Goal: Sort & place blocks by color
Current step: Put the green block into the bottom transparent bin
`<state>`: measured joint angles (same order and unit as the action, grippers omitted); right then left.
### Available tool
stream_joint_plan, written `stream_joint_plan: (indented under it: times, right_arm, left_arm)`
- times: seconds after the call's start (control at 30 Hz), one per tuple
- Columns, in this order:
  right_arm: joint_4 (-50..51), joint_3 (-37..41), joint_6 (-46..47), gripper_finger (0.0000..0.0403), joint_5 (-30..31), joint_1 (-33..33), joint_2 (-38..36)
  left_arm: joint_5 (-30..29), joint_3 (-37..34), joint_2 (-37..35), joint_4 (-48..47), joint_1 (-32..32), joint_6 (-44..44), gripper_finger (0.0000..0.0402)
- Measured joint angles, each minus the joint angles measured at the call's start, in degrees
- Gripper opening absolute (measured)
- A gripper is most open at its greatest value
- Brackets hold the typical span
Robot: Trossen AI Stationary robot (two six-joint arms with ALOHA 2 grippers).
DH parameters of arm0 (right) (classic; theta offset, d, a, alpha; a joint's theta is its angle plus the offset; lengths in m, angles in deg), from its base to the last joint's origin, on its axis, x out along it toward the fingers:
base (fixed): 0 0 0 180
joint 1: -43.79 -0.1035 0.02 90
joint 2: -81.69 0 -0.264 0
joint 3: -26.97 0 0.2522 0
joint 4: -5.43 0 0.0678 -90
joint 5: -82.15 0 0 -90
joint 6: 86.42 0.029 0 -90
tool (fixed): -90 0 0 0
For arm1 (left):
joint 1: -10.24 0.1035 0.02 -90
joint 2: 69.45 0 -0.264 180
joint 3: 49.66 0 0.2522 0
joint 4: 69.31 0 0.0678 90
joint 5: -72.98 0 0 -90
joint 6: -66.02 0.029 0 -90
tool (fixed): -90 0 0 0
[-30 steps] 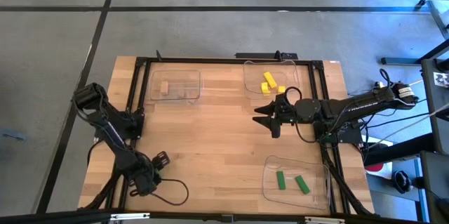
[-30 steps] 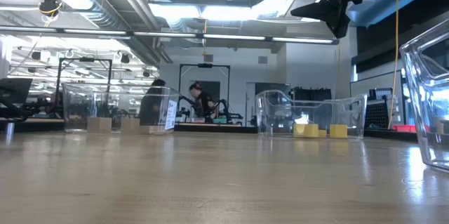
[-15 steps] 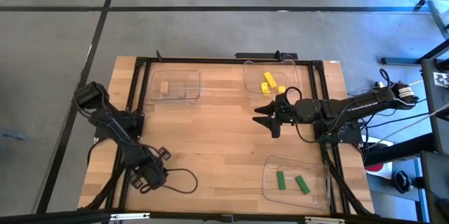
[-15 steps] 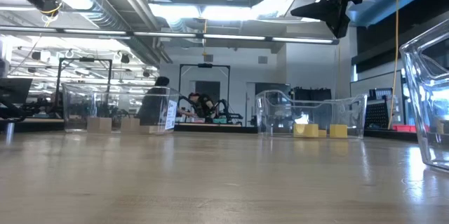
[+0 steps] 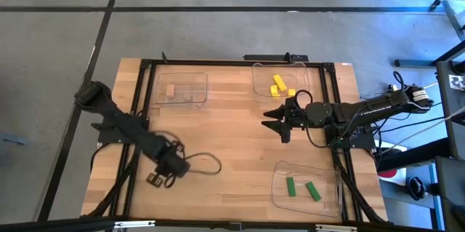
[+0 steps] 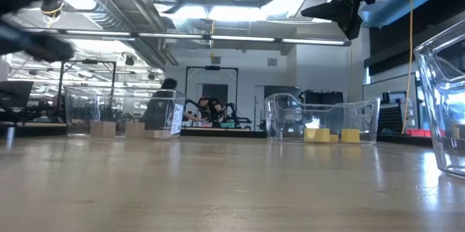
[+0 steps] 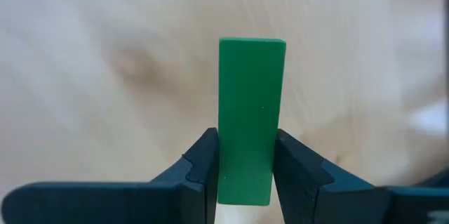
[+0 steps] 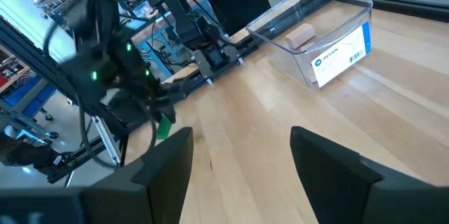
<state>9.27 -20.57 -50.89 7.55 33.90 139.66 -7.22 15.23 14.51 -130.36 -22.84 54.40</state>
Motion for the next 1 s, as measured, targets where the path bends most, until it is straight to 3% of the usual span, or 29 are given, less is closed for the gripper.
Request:
stream_joint_plan:
  times: [0.27, 0.5, 0.77, 1.0]
  right_arm:
    - [0.46, 0.0, 0.0, 0.0242, -0.45, 0.0, 0.0]
    - [0.37, 0.0, 0.01, 0.0242, -0.44, 0.0, 0.0]
    - [-3.22, 0.0, 0.0, 0.0242, -0.43, 0.0, 0.0]
    - [-10.12, 0.0, -3.22, 0.0242, -0.42, 0.0, 0.0]
  left_arm:
    - [-6.29, 3.25, -12.39, 1.76, 18.6, 0.13, 0.0093]
    - [-14.71, 3.34, -22.14, 17.57, 32.07, -1.78, 0.0093]
    - [-15.53, 2.92, -20.65, 44.85, 37.39, -1.77, 0.0093]
    - [-12.27, -7.22, -14.75, 72.79, 36.72, -10.47, 0.0093]
